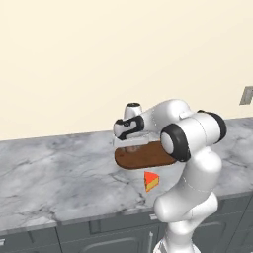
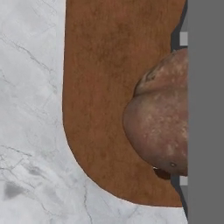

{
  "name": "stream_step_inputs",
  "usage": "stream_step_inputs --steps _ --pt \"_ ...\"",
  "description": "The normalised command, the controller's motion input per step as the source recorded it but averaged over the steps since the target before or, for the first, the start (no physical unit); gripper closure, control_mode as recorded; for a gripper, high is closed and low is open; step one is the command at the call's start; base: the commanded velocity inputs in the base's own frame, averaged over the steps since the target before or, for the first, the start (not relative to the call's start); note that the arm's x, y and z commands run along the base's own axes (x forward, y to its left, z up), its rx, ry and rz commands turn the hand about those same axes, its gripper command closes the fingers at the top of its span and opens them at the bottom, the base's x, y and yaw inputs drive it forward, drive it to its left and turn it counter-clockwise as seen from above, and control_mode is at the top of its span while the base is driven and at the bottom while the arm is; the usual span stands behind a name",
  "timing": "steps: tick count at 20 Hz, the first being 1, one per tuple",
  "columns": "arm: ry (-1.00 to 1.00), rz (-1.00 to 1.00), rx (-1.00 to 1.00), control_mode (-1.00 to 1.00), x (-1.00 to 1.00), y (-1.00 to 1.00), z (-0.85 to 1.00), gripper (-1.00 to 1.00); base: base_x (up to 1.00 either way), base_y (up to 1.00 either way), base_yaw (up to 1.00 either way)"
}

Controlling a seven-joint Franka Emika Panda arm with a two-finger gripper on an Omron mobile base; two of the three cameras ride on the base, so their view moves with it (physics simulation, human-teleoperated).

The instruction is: Retrieve the reheated potato from the microwave, then place the potato, cheese, and condiment on the cutting board.

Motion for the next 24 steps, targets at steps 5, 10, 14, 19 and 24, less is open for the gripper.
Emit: stream_step_inputs --steps 5,10,14,19,24 --pt "0.06 -0.09 0.0 -1.0 0.02 0.0 -0.37 -1.0 0.0 0.0 0.0" --pt "0.05 -0.08 0.0 -1.0 -0.1 0.0 -0.38 -1.0 0.0 0.0 0.0" --pt "0.01 -0.06 0.0 -1.0 -0.3 0.0 -0.39 -1.0 0.0 0.0 0.0" --pt "0.0 -0.06 0.0 -1.0 -0.35 0.0 -0.34 -1.0 0.0 0.0 0.0" --pt "-0.01 -0.02 0.0 -1.0 -0.28 -0.03 -0.17 -1.0 0.0 0.0 0.0"
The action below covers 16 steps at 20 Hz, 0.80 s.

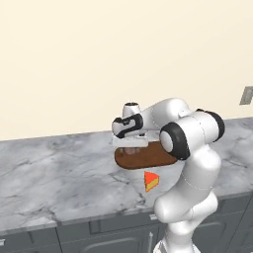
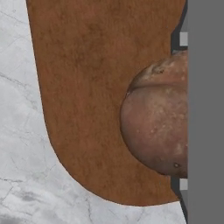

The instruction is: Retrieve the reheated potato from the microwave, then place the potato, cheese, and condiment on the cutting board.

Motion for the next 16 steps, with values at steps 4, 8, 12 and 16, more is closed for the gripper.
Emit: stream_step_inputs --steps 4,8,12,16 --pt "-0.06 0.01 0.0 -1.0 -0.22 -0.07 -0.12 -1.0 0.0 0.0 0.0" --pt "-0.15 0.0 -0.01 -1.0 -0.1 -0.16 -0.07 -1.0 0.0 0.0 0.0" --pt "-0.19 0.0 0.0 -1.0 -0.22 -0.26 -0.02 -1.0 0.0 0.0 0.0" --pt "-0.13 0.0 0.0 -1.0 -0.17 -0.05 0.02 -1.0 0.0 0.0 0.0"
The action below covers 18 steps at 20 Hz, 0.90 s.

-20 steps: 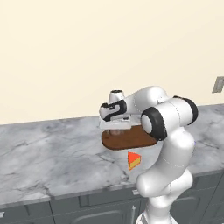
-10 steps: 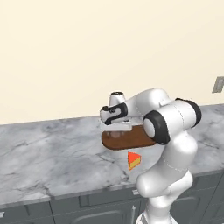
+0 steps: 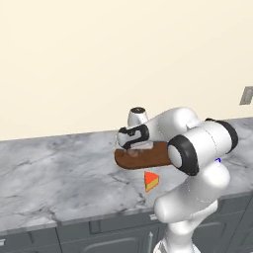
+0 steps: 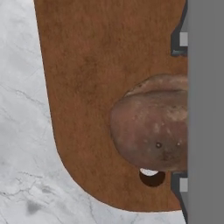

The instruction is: Retrieve the reheated potato from the microwave, then place the potato, cheese, and condiment on the cutting board.

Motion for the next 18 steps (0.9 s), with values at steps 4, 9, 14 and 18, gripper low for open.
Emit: stream_step_inputs --steps 4,9,14,18 --pt "-0.04 0.0 0.0 -1.0 -0.03 0.0 0.08 -1.0 0.0 0.0 0.0" --pt "0.01 0.0 0.0 -1.0 0.0 0.0 0.24 -1.0 0.0 0.0 0.0" --pt "0.01 0.0 0.0 -1.0 -0.07 0.0 0.23 -1.0 0.0 0.0 0.0" --pt "0.01 0.0 0.0 -1.0 -0.25 0.0 0.23 -1.0 0.0 0.0 0.0"
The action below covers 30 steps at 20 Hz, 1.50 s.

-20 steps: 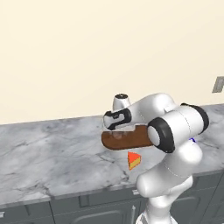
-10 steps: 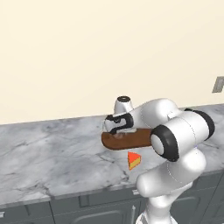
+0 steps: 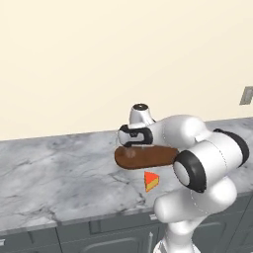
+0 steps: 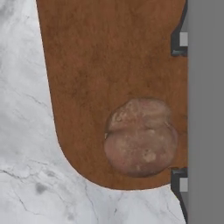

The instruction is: Retrieve the reheated potato from the microwave, then place the potato, cheese, and condiment on the cutting board.

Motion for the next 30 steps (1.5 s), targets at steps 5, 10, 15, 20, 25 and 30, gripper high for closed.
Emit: stream_step_inputs --steps 5,10,15,20,25,30 --pt "0.05 -0.04 0.0 -1.0 -0.41 -0.04 0.22 -1.0 0.0 0.0 0.0" --pt "0.12 -0.07 0.02 -1.0 -0.47 -0.13 0.09 -1.0 0.0 0.0 0.0" --pt "0.08 -0.07 0.0 -1.0 -0.44 -0.14 0.0 -1.0 0.0 0.0 0.0" --pt "0.01 -0.09 0.0 -1.0 -0.29 -0.12 -0.1 -1.0 0.0 0.0 0.0" --pt "0.09 -0.09 0.0 -1.0 -0.24 -0.07 -0.21 -1.0 0.0 0.0 0.0" --pt "0.11 -0.08 0.0 -1.0 -0.28 -0.02 -0.15 -1.0 0.0 0.0 0.0"
